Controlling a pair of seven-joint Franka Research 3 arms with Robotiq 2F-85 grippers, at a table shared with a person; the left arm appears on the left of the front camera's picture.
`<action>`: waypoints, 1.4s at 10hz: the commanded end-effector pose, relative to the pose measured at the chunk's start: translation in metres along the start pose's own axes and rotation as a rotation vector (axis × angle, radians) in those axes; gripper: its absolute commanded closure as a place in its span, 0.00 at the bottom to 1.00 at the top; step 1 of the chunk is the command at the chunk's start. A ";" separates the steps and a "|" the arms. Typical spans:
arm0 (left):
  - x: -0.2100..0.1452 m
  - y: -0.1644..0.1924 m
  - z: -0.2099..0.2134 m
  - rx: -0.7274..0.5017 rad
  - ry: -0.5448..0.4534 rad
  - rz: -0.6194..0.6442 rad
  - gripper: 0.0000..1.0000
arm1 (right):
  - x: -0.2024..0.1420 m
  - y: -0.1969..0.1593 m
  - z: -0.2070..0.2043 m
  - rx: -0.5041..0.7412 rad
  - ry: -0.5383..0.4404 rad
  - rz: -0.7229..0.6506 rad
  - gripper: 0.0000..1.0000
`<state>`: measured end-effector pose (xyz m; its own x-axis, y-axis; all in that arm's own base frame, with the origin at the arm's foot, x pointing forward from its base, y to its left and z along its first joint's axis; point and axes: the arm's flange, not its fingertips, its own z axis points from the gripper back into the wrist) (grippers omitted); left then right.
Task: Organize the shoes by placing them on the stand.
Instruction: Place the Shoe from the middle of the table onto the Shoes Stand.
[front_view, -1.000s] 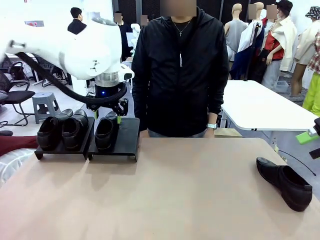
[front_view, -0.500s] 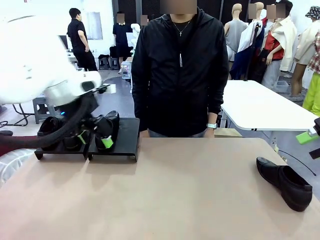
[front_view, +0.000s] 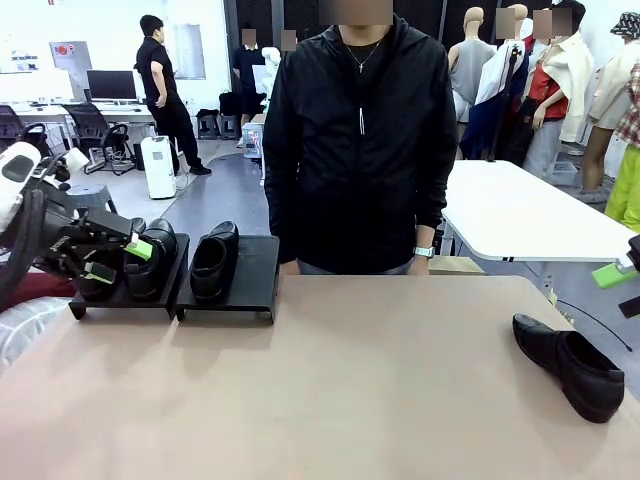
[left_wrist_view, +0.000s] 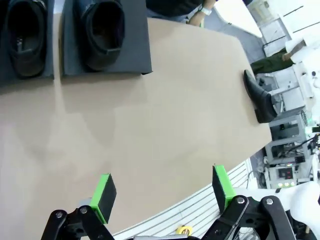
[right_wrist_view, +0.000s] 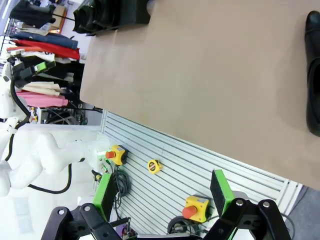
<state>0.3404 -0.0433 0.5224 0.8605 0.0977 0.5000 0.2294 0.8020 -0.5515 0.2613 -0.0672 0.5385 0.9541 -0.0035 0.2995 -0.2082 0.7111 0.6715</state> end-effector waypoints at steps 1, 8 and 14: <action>-0.006 -0.019 -0.006 0.031 0.043 -0.058 0.00 | 0.000 -0.001 0.004 -0.008 0.008 0.019 0.00; -0.003 -0.034 -0.038 -0.096 0.366 -0.143 0.00 | 0.000 -0.001 0.004 -0.008 0.008 0.019 0.00; -0.017 -0.035 -0.031 -0.034 0.204 -0.096 0.00 | 0.000 -0.001 0.004 -0.008 0.008 0.019 0.00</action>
<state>0.3357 -0.0887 0.5220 0.9152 -0.1033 0.3895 0.3124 0.7924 -0.5239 0.2612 -0.0671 0.5385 0.9543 -0.0029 0.2990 -0.2083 0.7109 0.6717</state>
